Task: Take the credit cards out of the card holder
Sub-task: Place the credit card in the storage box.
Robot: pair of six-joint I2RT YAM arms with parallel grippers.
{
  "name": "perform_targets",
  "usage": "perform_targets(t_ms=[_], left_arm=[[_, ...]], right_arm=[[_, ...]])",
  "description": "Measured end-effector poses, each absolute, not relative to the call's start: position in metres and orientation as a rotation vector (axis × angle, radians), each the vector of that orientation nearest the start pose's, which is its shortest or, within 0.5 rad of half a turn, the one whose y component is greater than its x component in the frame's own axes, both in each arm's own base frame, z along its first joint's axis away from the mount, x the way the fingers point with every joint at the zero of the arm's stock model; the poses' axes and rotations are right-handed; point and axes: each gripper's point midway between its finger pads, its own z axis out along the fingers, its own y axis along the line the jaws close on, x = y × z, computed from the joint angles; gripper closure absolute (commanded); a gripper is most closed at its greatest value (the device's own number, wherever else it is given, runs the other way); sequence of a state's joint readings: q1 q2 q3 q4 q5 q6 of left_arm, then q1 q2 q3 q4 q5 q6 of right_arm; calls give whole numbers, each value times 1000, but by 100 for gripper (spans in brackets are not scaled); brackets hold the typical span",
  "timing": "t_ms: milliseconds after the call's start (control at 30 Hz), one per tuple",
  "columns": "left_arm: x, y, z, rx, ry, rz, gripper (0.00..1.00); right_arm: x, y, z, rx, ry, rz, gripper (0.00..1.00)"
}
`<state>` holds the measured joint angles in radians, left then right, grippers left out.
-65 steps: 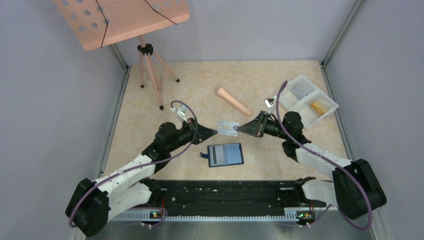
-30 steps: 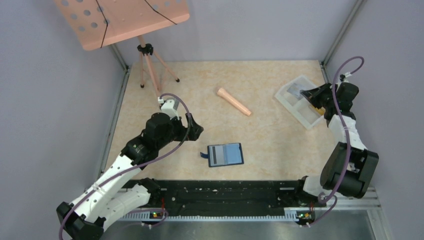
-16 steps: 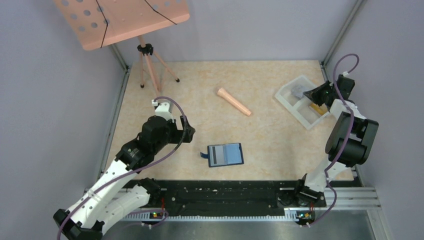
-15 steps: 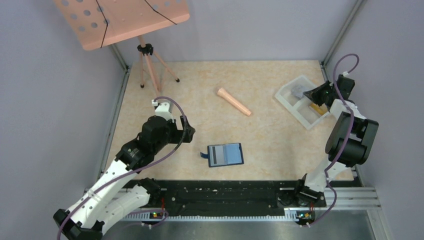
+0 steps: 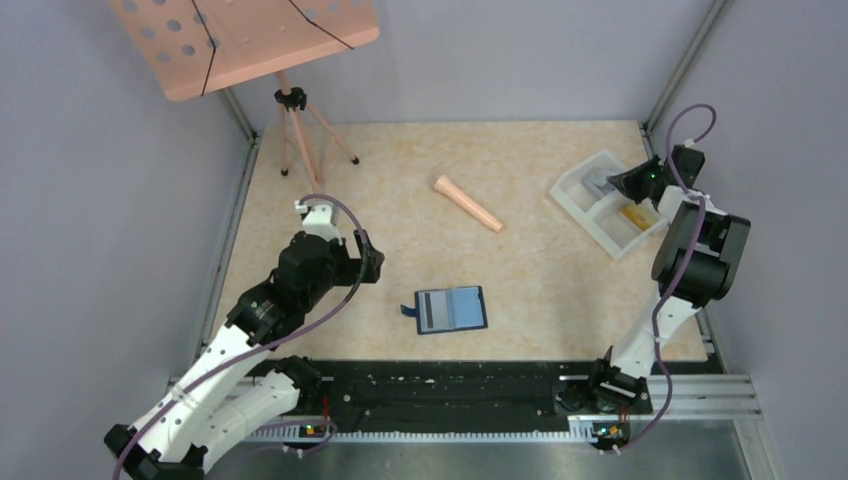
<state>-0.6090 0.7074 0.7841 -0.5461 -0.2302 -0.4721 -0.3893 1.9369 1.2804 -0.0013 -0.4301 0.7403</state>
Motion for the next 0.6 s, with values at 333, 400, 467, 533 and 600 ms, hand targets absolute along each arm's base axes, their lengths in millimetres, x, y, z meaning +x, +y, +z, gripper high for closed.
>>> perform_targets(t_ms=[333, 400, 467, 533, 600], left_arm=[[230, -133, 217, -7, 2058, -438, 1], [230, -133, 217, -9, 2058, -437, 1], [230, -133, 217, -9, 2058, -436, 1], [230, -133, 217, -9, 2058, -436, 1], [230, -133, 217, -9, 2058, -436, 1]], right_arm=[[509, -108, 94, 1011, 1994, 671, 100], [509, -112, 95, 1015, 1987, 667, 100], [508, -116, 95, 1023, 1982, 666, 100], [507, -119, 95, 1028, 1978, 664, 100], [507, -120, 95, 1030, 1976, 664, 100]])
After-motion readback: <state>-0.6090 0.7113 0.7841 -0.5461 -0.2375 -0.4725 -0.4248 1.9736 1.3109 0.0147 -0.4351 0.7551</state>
